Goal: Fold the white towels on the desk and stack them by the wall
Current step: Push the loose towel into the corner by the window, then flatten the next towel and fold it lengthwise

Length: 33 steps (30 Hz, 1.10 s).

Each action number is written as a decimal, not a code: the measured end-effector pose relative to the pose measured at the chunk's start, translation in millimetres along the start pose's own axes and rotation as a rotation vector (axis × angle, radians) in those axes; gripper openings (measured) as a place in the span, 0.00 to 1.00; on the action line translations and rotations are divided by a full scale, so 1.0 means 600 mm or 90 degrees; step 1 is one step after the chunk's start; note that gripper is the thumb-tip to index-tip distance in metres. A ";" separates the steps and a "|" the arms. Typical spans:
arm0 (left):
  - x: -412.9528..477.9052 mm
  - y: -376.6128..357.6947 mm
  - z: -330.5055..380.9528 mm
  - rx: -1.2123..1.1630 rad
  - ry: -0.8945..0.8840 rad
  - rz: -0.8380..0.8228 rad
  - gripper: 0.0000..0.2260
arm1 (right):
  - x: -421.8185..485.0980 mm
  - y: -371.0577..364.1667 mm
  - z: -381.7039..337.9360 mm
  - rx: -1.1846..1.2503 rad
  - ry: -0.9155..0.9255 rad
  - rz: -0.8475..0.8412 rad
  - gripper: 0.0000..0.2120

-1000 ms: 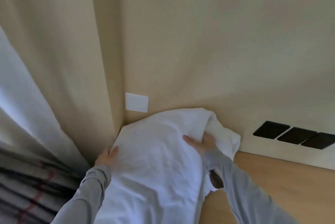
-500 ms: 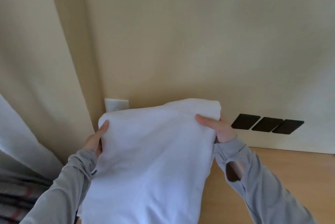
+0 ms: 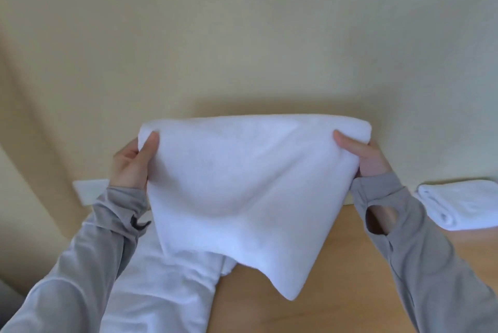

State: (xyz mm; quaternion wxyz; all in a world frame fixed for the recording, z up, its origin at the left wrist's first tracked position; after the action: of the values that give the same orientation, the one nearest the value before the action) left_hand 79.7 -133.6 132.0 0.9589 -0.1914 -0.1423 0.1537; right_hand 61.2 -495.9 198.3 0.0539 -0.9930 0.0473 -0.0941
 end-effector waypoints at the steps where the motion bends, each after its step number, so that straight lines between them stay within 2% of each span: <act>1: -0.009 -0.044 0.009 0.021 -0.030 0.000 0.10 | -0.003 0.038 -0.013 -0.013 0.018 0.013 0.06; 5: -0.050 -0.222 0.026 0.105 -0.119 -0.015 0.12 | -0.028 0.197 -0.040 -0.039 0.041 0.069 0.08; 8: -0.067 -0.358 -0.005 0.164 -0.125 -0.036 0.14 | -0.047 0.319 -0.021 -0.010 0.001 0.137 0.10; 10: -0.071 -0.453 -0.054 0.232 -0.115 -0.055 0.16 | -0.059 0.394 0.025 0.009 -0.060 0.222 0.14; 13: -0.078 -0.585 -0.190 0.397 -0.009 -0.132 0.15 | -0.078 0.491 0.132 0.000 -0.210 0.331 0.26; 16: -0.128 -0.654 -0.364 0.624 0.165 -0.228 0.29 | -0.103 0.559 0.244 -0.004 -0.396 0.389 0.34; 19: -0.222 -0.643 -0.487 0.670 0.231 -0.254 0.32 | -0.119 0.605 0.348 0.007 -0.546 0.361 0.31; 22: -0.315 -0.576 -0.563 0.640 0.311 -0.189 0.31 | -0.126 0.651 0.424 0.061 -0.632 0.325 0.30; 27: -0.426 -0.417 -0.607 0.650 0.500 0.044 0.32 | -0.129 0.724 0.470 0.178 -0.615 0.287 0.21; 30: -0.470 -0.355 -0.625 0.589 0.639 0.180 0.35 | -0.148 0.771 0.478 0.137 -0.620 0.241 0.22; 33: -0.481 -0.341 -0.649 0.497 0.697 0.193 0.28 | -0.184 0.815 0.486 0.032 -0.665 0.213 0.26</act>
State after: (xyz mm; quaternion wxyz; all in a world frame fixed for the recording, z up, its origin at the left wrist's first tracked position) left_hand -5.6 -540.1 -190.9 0.8591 0.1003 0.4570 0.2075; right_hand -31.4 -939.7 -163.2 0.1083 -0.8848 0.1694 0.4203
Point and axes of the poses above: each hand's wrist, its own x-axis towards the middle knuckle, its own y-axis out of the back of the hand, z = x × y, the point moved 4 cm from there along x, towards the middle knuckle, and after that the axes turned 11 degrees about -x, right-handed, at the moved point
